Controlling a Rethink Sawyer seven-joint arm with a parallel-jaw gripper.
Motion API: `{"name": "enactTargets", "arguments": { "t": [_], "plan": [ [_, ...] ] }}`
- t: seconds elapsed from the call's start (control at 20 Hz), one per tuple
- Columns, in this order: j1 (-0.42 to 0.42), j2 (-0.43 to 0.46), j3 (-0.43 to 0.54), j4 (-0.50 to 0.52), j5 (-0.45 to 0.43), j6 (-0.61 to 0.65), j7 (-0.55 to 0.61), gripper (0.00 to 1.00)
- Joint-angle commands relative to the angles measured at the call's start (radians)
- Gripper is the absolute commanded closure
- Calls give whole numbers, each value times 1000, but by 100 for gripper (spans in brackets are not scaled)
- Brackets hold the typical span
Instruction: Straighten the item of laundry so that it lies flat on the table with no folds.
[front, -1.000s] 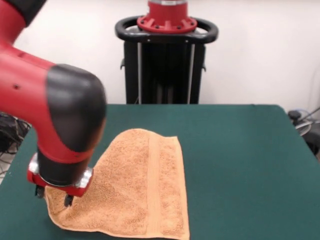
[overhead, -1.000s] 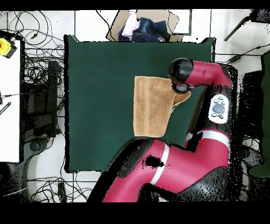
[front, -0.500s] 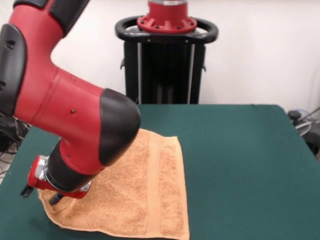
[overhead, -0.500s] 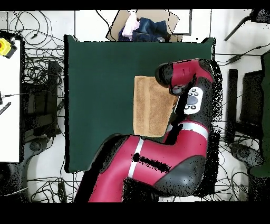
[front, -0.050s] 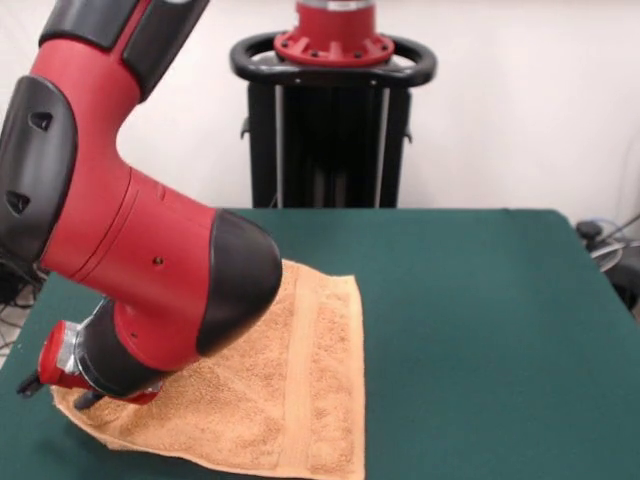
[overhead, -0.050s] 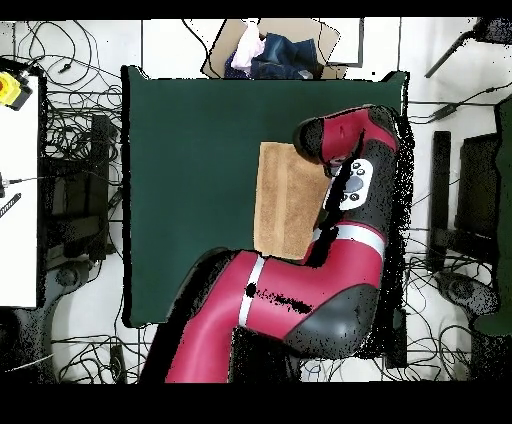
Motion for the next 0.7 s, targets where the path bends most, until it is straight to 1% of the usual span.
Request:
{"name": "enactTargets", "arguments": {
  "t": [0.05, 0.3, 0.4, 0.45, 0.55, 0.65, 0.7],
  "plan": [
    [19, 66, -28, -84, -99, 101, -216, 0],
    [22, 145, -64, -204, -135, 173, -201, 0],
    [14, 93, -9, -135, -60, 169, -203, 0],
    [1, 77, 32, -119, -4, 199, -185, 0],
    [-12, 44, 98, -90, 76, 211, -180, 0],
    [-38, 23, 153, -68, 142, 194, -180, 0],
    [-55, 1, 187, -32, 185, 167, -194, 0]
  ]
}}
